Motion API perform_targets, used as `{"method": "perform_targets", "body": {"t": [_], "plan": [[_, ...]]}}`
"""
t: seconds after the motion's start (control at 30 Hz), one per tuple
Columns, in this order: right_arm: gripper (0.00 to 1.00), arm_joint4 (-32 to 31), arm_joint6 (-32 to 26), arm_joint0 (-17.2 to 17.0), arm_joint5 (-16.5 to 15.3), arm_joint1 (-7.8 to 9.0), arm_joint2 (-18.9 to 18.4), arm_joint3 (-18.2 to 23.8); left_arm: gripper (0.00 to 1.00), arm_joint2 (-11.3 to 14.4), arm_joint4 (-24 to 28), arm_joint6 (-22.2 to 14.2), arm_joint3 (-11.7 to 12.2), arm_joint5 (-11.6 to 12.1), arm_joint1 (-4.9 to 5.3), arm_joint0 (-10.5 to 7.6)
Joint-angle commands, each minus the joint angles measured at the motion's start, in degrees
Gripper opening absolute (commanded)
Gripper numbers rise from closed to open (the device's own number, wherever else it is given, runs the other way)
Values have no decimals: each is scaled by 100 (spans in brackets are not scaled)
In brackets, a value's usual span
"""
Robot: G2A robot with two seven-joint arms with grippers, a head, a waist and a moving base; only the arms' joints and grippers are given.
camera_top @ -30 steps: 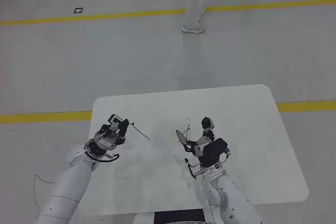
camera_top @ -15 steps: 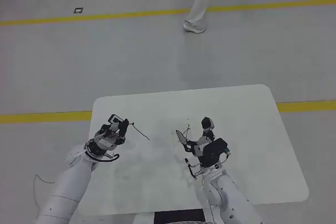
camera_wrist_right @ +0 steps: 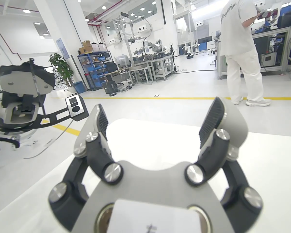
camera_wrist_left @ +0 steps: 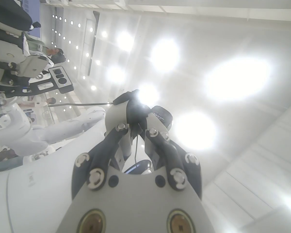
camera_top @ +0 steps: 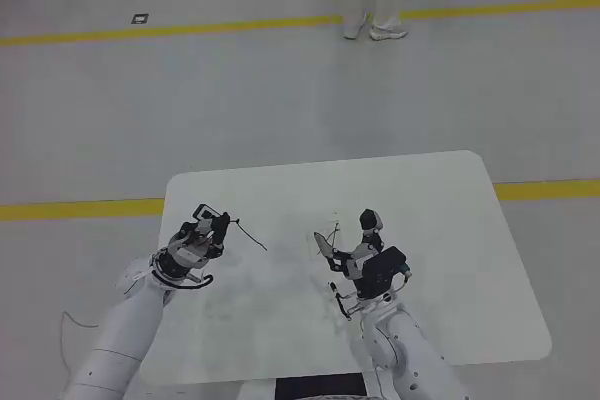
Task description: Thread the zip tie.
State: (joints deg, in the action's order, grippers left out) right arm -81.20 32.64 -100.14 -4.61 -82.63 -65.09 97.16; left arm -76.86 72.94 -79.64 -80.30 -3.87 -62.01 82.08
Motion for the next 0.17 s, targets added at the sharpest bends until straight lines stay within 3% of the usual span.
{"method": "perform_targets", "body": {"t": [0.0, 0.13], "plan": [[100, 0, 0, 0, 0, 0, 0, 0, 0, 0, 0, 0, 0, 0, 0, 0], [100, 0, 0, 0, 0, 0, 0, 0, 0, 0, 0, 0, 0, 0, 0, 0]]}}
